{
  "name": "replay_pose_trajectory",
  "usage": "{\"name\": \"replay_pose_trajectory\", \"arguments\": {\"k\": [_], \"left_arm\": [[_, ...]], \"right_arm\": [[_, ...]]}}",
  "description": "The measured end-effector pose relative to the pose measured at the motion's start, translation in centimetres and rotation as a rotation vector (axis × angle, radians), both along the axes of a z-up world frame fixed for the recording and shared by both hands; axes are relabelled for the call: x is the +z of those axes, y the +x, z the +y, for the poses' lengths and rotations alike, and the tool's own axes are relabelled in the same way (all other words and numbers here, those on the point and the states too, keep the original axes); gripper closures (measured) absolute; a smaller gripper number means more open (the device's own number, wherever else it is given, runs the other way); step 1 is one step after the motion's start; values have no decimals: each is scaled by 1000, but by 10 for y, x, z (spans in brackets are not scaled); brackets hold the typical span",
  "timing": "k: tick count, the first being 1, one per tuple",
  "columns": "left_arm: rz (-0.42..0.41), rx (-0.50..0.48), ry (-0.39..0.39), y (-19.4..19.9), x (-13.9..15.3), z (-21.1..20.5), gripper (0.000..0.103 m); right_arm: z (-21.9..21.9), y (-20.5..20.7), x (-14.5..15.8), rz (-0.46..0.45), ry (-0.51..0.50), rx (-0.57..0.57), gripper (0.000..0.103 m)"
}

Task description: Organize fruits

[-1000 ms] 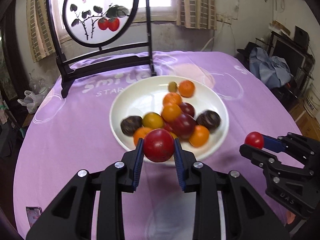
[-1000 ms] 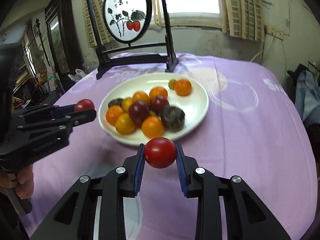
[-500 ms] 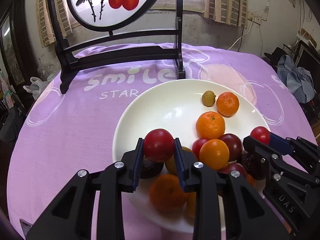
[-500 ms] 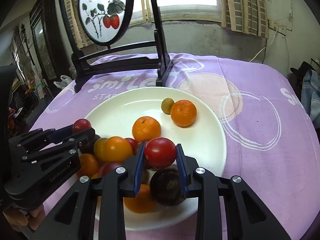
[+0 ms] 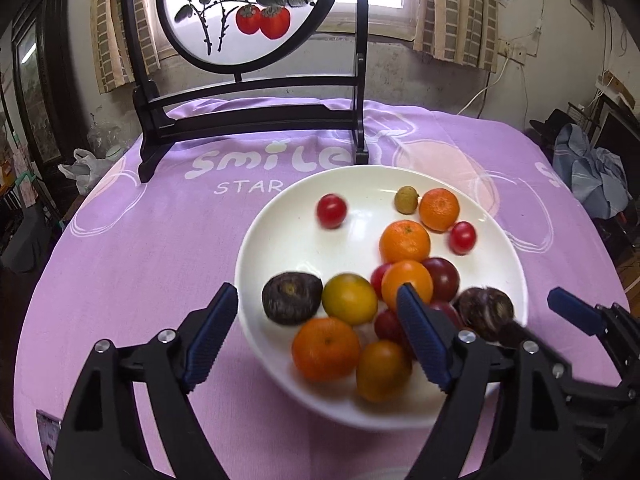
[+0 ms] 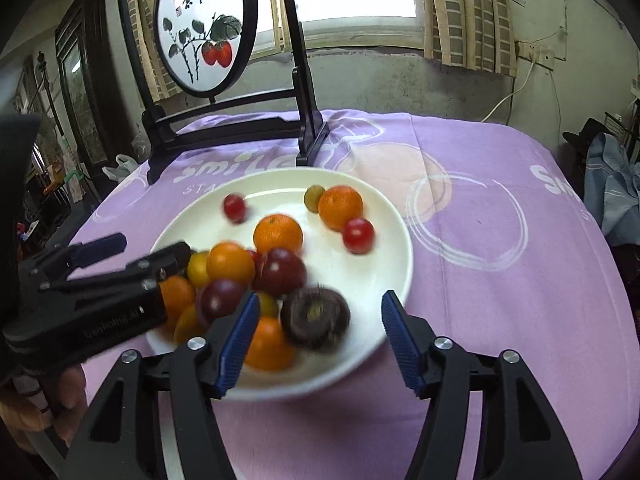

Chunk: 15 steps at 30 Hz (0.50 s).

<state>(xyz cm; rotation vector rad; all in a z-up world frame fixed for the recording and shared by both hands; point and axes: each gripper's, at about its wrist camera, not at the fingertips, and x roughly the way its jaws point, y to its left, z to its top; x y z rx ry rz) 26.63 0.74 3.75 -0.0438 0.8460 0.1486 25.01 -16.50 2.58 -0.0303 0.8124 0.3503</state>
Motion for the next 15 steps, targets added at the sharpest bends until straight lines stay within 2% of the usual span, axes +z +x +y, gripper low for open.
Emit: {"name": "replay_pose_trajectory", "arguments": {"k": [4, 7, 11, 15], "left_arm": [[6, -3, -42, -34, 0, 0, 18], [20, -9, -72, -62, -3, -1, 16], [52, -47, -53, -92, -10, -6, 16], [49, -43, -47, -120, -10, -8, 13]], "right_arm": [[-9, -36, -5, 12, -23, -9, 28], [-17, -61, -11, 42, -19, -21, 21], [-21, -86, -18, 34, -51, -34, 18], [-27, -106, -20, 25, -38, -47, 18]]}}
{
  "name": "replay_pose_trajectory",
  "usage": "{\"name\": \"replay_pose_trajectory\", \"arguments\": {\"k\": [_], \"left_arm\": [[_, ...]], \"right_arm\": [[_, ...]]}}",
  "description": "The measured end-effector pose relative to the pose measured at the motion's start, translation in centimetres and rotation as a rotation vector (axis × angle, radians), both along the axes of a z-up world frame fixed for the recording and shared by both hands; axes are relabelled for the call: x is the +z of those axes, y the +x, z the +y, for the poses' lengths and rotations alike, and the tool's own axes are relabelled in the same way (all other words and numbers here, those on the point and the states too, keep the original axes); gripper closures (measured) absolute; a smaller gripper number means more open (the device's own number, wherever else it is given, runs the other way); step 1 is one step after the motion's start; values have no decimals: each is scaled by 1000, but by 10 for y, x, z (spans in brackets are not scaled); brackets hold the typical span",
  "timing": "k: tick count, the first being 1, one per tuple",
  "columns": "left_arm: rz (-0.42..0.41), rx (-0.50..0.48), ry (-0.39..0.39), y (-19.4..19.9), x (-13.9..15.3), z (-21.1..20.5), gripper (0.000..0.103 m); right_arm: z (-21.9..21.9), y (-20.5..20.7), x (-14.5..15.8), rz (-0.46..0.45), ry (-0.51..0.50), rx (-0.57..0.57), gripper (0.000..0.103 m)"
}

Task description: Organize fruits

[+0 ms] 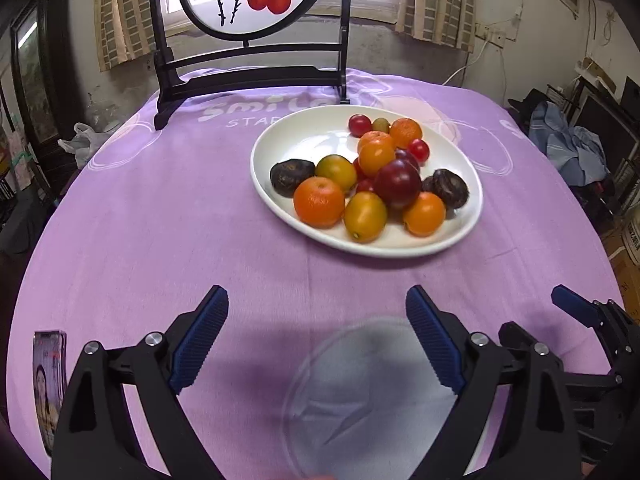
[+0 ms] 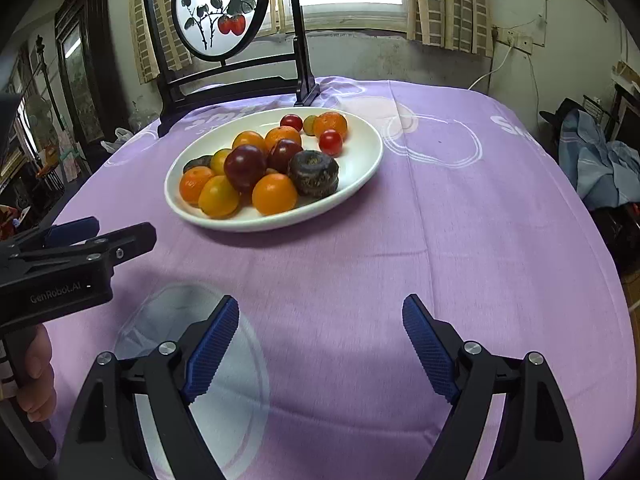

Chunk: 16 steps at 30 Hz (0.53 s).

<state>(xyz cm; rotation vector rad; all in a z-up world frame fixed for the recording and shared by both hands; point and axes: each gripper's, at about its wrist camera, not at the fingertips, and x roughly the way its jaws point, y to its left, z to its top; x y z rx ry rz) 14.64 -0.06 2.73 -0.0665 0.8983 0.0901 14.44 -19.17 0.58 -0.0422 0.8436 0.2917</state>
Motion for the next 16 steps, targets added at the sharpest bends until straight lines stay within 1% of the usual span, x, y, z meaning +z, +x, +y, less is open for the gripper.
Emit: {"name": "replay_pose_trajectory", "arguments": {"k": [4, 7, 9, 13, 16], "left_arm": [[-13, -36, -21, -25, 3, -5, 12], [-13, -56, -28, -39, 2, -9, 12], [-11, -47, -11, -43, 1, -10, 10], [-11, -13, 24, -49, -5, -7, 9], [5, 7, 23, -49, -15, -5, 8]], "right_arm": [[-10, -14, 1, -34, 18, -34, 18], [-16, -19, -3, -17, 30, -40, 16], [-18, -23, -9, 1, 25, -43, 16], [-18, -26, -19, 38, 25, -39, 16], [-14, -26, -25, 78, 28, -29, 16]]}}
